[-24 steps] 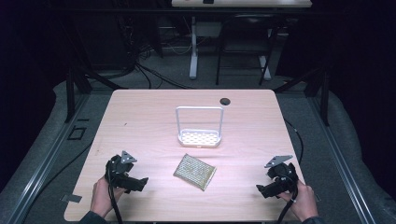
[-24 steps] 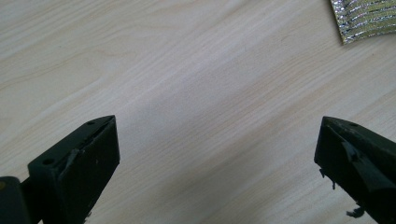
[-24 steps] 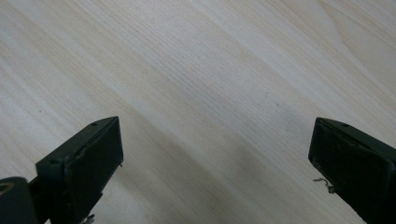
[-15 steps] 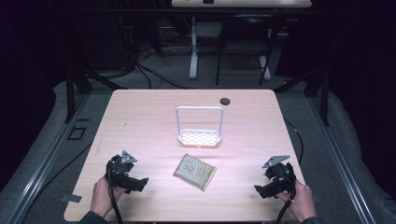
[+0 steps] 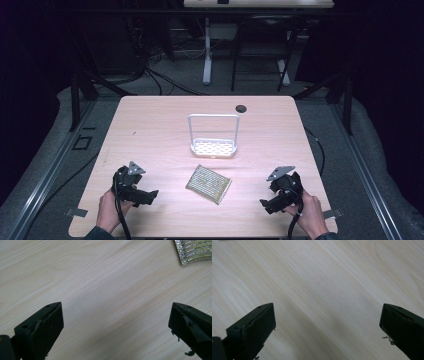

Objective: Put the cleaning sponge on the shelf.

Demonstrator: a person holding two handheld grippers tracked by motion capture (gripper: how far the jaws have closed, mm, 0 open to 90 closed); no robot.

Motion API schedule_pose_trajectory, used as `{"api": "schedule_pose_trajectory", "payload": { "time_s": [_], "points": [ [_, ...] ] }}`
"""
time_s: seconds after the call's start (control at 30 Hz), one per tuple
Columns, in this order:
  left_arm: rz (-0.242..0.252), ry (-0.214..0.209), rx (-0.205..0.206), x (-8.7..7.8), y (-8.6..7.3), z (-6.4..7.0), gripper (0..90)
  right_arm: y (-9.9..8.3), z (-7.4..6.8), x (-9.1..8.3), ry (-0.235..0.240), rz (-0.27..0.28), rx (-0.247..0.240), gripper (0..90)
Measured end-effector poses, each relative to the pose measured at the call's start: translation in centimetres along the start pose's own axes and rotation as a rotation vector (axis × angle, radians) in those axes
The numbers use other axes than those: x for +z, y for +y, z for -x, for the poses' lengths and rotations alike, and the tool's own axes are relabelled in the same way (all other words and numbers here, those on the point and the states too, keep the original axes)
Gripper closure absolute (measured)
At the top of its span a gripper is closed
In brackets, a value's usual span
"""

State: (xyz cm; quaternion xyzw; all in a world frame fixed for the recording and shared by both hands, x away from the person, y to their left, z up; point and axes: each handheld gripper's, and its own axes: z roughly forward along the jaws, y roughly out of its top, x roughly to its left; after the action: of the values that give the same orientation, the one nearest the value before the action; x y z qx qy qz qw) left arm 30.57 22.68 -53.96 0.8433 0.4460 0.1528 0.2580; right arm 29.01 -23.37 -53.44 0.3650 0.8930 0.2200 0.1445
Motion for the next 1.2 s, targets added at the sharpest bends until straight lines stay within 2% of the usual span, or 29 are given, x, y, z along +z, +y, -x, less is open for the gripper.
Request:
{"api": "schedule_pose_trajectory", "payload": {
  "time_s": [0.47, 0.97, 1.2],
  "points": [
    [-0.007, -0.007, 0.013, 0.1, 0.1, 0.0, 0.1, 3.2, -2.3, 1.3, 0.09, 0.022, -0.049, 0.0],
    [-0.011, -0.02, 0.011, 0.2, 0.0, 0.1, 0.1, 8.4, -5.4, 5.0, 0.169, 0.018, -0.126, 0.0],
    [-0.015, -0.025, 0.011, 0.3, 0.0, -0.1, 0.1, 9.7, -6.2, 6.4, 0.185, 0.007, -0.14, 0.0]
  ]
}}
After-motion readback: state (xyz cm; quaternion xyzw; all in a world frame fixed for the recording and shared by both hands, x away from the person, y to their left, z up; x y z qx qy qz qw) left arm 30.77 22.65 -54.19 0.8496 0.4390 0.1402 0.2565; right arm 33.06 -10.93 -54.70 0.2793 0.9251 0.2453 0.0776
